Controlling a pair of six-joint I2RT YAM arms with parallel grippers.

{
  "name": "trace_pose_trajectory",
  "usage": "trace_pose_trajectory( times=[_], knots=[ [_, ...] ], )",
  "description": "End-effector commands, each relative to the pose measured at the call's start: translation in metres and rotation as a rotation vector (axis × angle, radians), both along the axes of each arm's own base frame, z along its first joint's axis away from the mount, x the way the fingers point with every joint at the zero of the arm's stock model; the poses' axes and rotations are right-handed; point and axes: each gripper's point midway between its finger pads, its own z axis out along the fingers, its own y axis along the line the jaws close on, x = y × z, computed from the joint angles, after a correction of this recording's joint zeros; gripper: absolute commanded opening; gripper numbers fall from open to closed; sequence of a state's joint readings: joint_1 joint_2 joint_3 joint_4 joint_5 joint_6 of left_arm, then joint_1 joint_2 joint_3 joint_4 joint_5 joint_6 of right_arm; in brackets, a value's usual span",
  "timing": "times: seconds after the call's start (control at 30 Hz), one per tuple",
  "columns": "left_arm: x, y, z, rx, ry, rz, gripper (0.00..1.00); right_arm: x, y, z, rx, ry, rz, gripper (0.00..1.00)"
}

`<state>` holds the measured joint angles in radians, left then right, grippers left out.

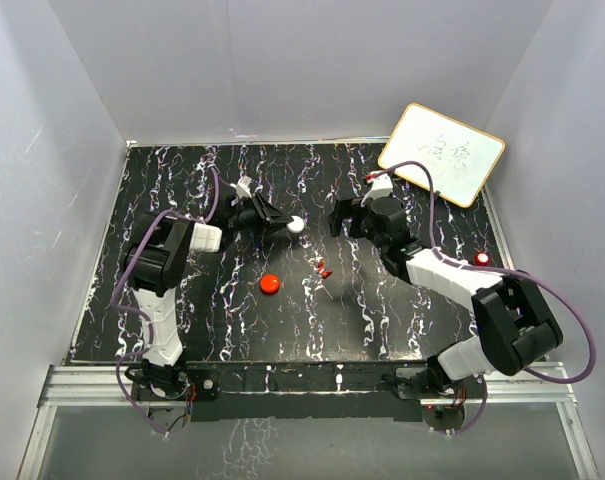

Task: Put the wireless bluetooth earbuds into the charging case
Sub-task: Place the charging case at the center of the board.

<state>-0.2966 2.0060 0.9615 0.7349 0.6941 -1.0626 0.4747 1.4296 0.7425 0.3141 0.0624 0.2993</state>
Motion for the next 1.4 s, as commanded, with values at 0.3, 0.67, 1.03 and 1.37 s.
trace_pose_trajectory(
  times=[0.3, 0.67, 1.03, 1.37],
  knots=[
    [0.045, 0.004, -0.027, 0.152, -0.065, 0.068, 0.00, -0.008, -0.010, 0.024, -0.013, -0.090, -0.001, 0.98],
    [0.053, 0.016, -0.033, 0.265, -0.064, 0.096, 0.55, -0.011, -0.002, 0.021, 0.012, -0.072, 0.034, 0.98],
    [0.051, 0.070, 0.018, 0.413, -0.169, 0.217, 0.99, -0.019, 0.002, 0.022, 0.035, -0.052, 0.062, 0.98],
    [-0.005, 0.131, 0.055, 0.636, -0.270, 0.344, 0.99, -0.030, 0.020, 0.005, 0.085, 0.016, 0.150, 0.98]
  ],
)
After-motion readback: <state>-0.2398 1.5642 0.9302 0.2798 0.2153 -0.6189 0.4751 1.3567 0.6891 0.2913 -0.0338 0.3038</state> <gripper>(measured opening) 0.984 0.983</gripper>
